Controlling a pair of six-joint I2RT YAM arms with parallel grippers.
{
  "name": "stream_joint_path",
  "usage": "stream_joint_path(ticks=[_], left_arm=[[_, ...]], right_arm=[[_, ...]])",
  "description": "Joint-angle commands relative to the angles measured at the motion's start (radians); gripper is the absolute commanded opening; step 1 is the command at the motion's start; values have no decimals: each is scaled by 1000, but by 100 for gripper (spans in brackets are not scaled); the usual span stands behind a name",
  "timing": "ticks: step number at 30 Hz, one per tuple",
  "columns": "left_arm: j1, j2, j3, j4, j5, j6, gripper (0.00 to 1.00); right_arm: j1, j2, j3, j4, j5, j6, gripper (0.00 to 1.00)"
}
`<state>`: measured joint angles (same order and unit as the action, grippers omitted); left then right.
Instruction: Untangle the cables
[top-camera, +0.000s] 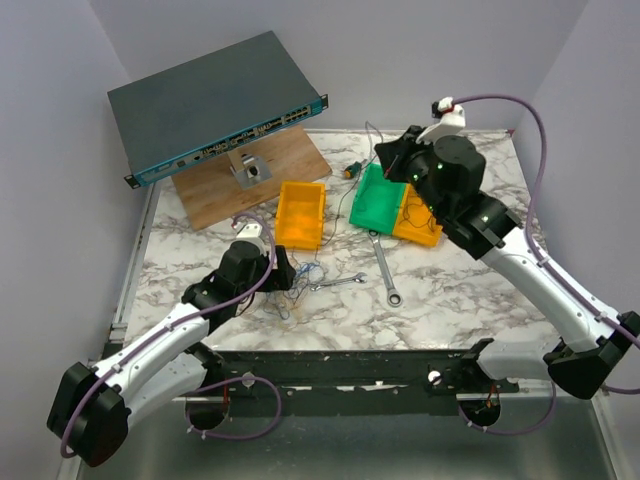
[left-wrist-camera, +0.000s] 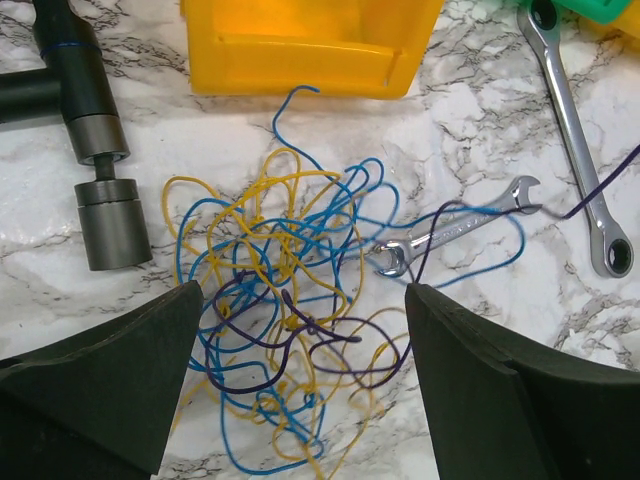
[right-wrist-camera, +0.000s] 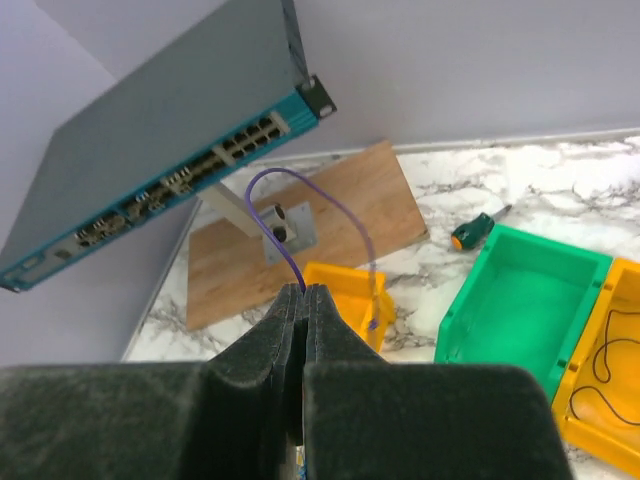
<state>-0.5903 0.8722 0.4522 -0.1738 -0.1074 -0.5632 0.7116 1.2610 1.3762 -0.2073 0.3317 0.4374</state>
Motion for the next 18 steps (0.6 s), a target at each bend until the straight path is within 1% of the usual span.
stream_joint_path(ticks=[1, 7, 11, 12, 14, 16, 18], left_arm=[[1, -2, 15, 42, 64, 34, 84], [2, -44, 52, 40, 88, 81, 84], [2, -78, 93, 59, 107, 125, 84], [2, -84, 104, 68, 136, 136, 84], [1, -92, 112, 119, 183, 158, 84], [0, -85, 113, 204, 247, 175, 84], [-3, -45, 120, 297, 332, 195, 83]], right_arm=[[-12, -7, 112, -71, 29, -27, 1], [-14, 11, 208, -98, 21, -41, 1], [-14, 23, 266, -111, -29, -39, 1], [-14, 26, 272, -113, -40, -36, 1], [-14, 27, 282, -119, -60, -26, 1], [-14, 26, 281, -118, -78, -19, 1], [-14, 26, 279, -117, -89, -15, 1]])
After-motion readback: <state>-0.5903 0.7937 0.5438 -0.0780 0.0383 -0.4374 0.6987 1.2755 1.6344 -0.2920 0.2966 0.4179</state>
